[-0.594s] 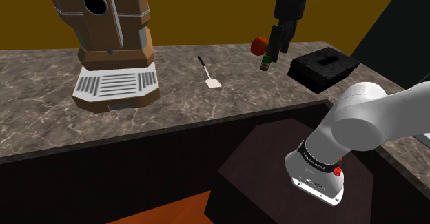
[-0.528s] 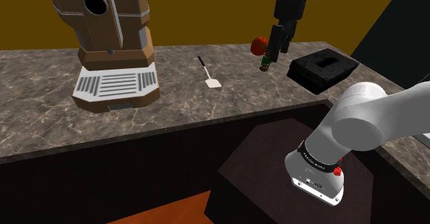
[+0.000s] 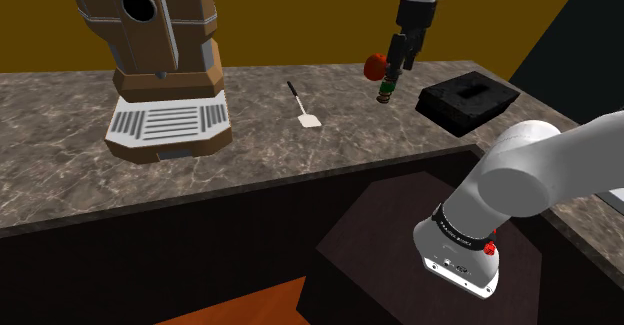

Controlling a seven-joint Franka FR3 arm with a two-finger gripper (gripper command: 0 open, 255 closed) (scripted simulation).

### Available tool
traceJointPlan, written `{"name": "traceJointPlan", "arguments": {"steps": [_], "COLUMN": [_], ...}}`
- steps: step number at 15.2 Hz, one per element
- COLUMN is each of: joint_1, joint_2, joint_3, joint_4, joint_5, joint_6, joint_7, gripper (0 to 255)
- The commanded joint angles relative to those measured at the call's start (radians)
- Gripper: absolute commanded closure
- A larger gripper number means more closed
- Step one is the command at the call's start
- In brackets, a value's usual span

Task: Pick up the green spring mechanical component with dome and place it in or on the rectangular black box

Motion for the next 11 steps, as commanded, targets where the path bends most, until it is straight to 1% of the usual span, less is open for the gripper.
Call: {"name": "traceJointPlan", "arguments": {"steps": [1,6,11], "joint_1": [-0.018,-0.052,-0.075], "joint_2": [0.04,0.153,0.284], "joint_3": [-0.038,-0.126,-0.212], "joint_4": [0.007,0.056,0.133], "joint_5": [-0.024,-0.06,-0.063], "joint_6": [0.051,0.159,0.256], "joint_7": [-0.034,-0.114,-0.199], "gripper": [0,0,0]}}
